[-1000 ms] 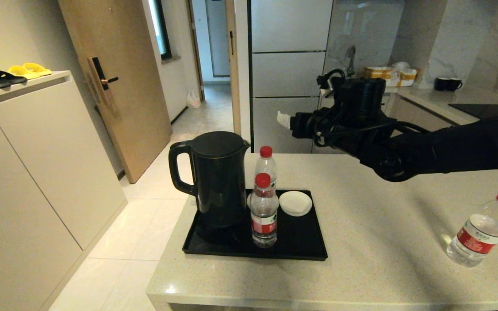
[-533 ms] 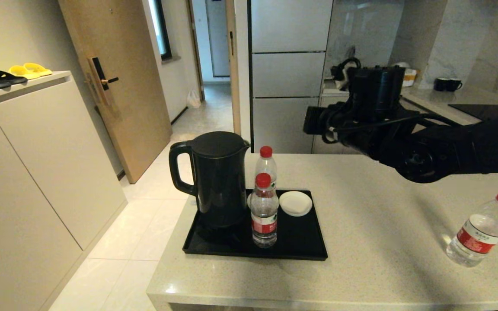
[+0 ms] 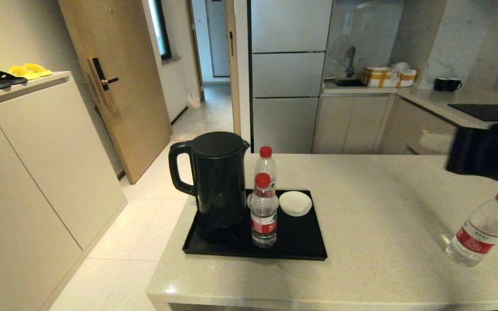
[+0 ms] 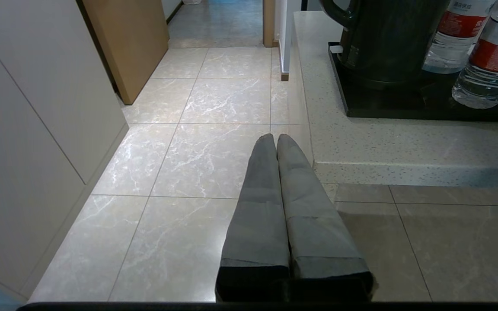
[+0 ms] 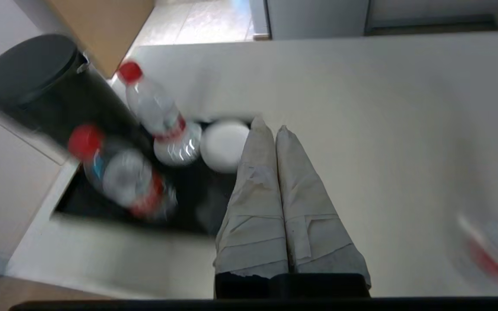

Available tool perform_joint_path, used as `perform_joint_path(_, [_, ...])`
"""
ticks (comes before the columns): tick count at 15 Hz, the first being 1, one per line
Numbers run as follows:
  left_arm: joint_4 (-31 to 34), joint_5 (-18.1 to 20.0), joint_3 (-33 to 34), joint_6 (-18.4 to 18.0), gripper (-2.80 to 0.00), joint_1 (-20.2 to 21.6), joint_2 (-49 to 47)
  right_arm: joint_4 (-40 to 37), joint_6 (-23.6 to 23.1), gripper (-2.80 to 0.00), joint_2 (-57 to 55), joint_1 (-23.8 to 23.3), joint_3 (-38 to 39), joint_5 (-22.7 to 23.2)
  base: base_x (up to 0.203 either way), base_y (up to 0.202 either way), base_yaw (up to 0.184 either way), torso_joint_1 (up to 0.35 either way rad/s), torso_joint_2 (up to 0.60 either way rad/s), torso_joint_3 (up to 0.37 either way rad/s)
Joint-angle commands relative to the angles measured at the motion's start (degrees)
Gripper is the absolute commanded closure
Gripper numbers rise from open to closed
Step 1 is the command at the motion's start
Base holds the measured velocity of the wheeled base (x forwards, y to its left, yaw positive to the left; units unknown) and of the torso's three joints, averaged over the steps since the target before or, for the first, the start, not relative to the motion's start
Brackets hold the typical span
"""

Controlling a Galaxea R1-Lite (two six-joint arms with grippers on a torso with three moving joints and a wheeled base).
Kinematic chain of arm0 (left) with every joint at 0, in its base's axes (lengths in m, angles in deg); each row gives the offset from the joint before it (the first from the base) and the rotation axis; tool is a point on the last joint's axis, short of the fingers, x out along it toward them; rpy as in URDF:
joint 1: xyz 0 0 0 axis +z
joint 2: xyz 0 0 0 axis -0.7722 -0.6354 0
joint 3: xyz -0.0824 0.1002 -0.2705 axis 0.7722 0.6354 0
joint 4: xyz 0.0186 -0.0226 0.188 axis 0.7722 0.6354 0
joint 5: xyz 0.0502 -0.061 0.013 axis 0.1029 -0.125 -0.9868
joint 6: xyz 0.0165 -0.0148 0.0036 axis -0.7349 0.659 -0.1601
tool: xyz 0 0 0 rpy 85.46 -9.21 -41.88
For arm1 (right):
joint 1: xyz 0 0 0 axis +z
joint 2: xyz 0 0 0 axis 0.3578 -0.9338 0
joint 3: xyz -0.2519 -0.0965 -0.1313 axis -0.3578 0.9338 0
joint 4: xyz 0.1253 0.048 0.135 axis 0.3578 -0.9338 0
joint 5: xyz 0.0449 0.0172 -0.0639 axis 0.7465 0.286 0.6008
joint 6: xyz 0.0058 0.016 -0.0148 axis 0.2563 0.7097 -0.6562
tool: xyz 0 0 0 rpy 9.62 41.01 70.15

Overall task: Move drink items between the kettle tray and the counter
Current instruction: Return the bottled water to its original position

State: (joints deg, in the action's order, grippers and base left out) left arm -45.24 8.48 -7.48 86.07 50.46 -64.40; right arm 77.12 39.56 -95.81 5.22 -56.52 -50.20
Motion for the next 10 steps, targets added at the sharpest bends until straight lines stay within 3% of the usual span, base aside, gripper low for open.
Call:
perform_joint_path(1, [0.03, -0.01, 0.0, 0.0, 0.0, 0.0, -0.06, -18.31, 0.39, 0.0, 26.86, -1.24, 3.31, -0.29, 0.0, 0.0, 0.0, 0.0, 0.0, 0.0])
perform_joint_path(5, [0.03, -0.01, 0.0, 0.0, 0.0, 0.0, -0.06, -53.96, 1.62, 0.0, 50.28, -9.03, 4.15, -0.96, 0.0, 0.0, 0.0, 0.0, 0.0, 0.0])
perform_joint_path(6, [0.03, -0.01, 0.0, 0.0, 0.0, 0.0, -0.06, -63.16, 6.07, 0.0, 52.9, -10.64, 3.8, -2.12, 0.0, 0.0, 0.0, 0.0, 0.0, 0.0])
perform_joint_path(7, [0.03, -0.01, 0.0, 0.0, 0.0, 0.0, -0.06, -68.09, 12.9, 0.0, 53.59, -11.82, 3.39, -3.59, 0.0, 0.0, 0.0, 0.0, 0.0, 0.0])
perform_joint_path(8, [0.03, -0.01, 0.0, 0.0, 0.0, 0.0, -0.06, -72.22, 15.72, 0.0, 53.54, -12.47, 3.38, -5.73, 0.0, 0.0, 0.0, 0.0, 0.0, 0.0])
perform_joint_path(10, [0.03, -0.01, 0.0, 0.0, 0.0, 0.0, -0.06, -72.66, 16.9, 0.0, 52.55, -12.72, 5.99, -10.87, 0.0, 0.0, 0.0, 0.0, 0.0, 0.0])
